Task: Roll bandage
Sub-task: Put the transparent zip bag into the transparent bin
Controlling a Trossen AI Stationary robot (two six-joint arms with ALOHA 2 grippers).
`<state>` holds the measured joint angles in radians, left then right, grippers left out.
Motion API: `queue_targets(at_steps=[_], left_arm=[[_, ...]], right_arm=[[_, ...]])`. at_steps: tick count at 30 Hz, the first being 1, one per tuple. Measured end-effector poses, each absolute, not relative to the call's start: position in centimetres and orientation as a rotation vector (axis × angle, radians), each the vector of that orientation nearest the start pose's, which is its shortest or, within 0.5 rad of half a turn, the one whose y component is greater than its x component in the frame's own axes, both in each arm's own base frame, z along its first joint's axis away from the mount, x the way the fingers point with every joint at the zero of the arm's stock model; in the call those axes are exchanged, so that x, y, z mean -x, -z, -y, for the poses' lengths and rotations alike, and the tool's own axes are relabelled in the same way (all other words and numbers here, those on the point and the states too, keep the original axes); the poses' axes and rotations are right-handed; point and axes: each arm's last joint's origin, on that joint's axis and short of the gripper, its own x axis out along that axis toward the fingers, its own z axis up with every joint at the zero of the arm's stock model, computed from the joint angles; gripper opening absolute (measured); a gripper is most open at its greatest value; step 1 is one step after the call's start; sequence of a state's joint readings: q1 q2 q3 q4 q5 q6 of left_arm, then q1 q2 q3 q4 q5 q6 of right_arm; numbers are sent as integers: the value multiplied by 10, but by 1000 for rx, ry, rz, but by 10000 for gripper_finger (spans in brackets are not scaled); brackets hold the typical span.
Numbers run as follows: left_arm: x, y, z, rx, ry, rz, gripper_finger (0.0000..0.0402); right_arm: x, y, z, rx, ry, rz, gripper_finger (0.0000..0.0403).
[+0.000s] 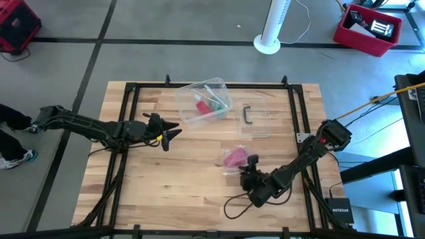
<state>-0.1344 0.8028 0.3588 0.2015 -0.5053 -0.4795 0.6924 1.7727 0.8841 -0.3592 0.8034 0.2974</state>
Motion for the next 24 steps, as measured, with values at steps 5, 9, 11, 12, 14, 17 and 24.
queue_targets(at_steps=[5, 9, 11, 12, 14, 17, 24], left_arm=[[-174, -219, 10, 382, -414, -150, 166], [-174, -219, 10, 381, -414, -149, 166], [-174, -219, 10, 384, -414, -150, 166], [-174, -219, 10, 386, -415, -150, 166], [-174, -219, 10, 394, -415, -148, 166], [-174, -219, 10, 372, -415, -157, 166], [-175, -215, 10, 332, -418, -193, 166]], right_arm=[[-247, -122, -169, 459, 210, -935, 11], [-249, -117, -161, 410, 206, -988, 19], [-254, -129, -161, 402, 224, -956, 9], [-258, -139, -161, 401, 230, -937, 7], [-265, -166, -159, 404, 254, -887, 9], [-272, -213, -147, 412, 286, -822, 6], [-294, -312, -71, 220, 361, -641, 4]])
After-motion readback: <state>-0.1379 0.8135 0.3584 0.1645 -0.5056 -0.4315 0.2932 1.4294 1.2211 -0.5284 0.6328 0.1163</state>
